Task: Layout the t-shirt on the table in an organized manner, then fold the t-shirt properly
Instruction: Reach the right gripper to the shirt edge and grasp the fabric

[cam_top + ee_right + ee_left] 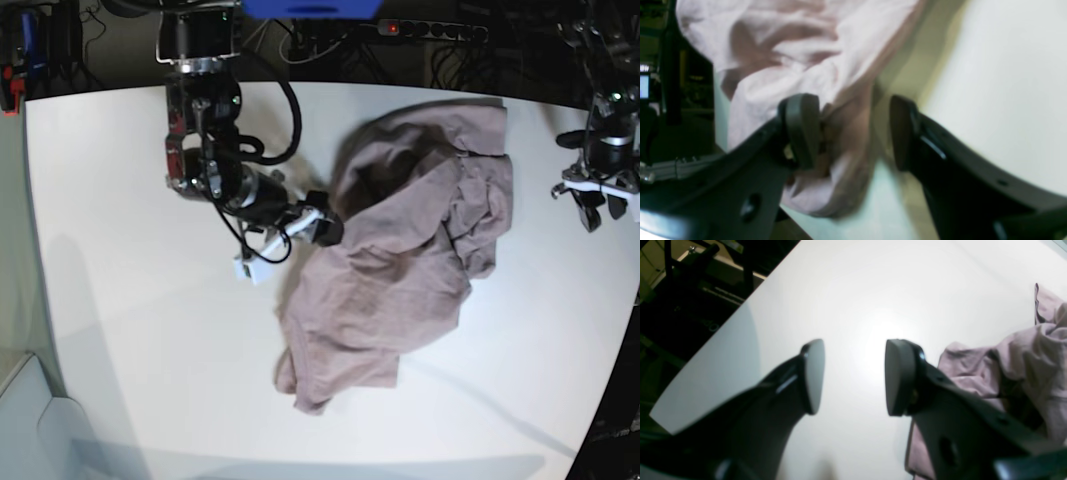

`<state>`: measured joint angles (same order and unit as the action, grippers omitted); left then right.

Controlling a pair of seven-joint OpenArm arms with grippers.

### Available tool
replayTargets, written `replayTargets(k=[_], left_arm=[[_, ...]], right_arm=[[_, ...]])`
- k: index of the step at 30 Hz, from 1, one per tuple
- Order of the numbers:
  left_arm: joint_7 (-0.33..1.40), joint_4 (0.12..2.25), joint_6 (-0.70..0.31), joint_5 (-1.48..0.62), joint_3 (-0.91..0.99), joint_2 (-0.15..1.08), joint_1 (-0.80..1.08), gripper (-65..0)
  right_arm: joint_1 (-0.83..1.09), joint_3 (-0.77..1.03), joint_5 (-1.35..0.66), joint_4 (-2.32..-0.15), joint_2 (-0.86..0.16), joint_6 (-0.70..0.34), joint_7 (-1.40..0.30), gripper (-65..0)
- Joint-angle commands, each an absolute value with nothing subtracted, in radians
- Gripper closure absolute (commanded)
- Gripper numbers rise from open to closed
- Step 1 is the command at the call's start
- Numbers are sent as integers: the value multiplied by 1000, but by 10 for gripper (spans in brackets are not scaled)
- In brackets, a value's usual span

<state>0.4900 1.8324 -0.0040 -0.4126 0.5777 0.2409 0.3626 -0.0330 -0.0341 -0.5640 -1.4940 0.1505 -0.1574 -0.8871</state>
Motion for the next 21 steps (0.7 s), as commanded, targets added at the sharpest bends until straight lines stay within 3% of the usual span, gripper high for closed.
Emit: replayTargets(k=[1, 4, 12, 18, 21], left_arm=[[463, 1845, -5, -415, 582, 255, 360, -284], [463, 1845, -5, -415, 582, 255, 360, -284], [463, 1845, -5, -415, 582, 255, 361, -284], [463, 1845, -5, -415, 582, 255, 366, -284], [463, 1845, -5, -415, 582, 255, 366, -284]], right_arm=[[-51, -35, -588, -1511, 157, -163, -869, -339], [-51, -35, -588, -1511, 157, -163, -869, -317], [-87, -107, -588, -1501, 157, -163, -875, -171], [-87, -139, -588, -1501, 157, -163, -868, -121], [-87, -139, -588, -1501, 157, -163, -866, -52]])
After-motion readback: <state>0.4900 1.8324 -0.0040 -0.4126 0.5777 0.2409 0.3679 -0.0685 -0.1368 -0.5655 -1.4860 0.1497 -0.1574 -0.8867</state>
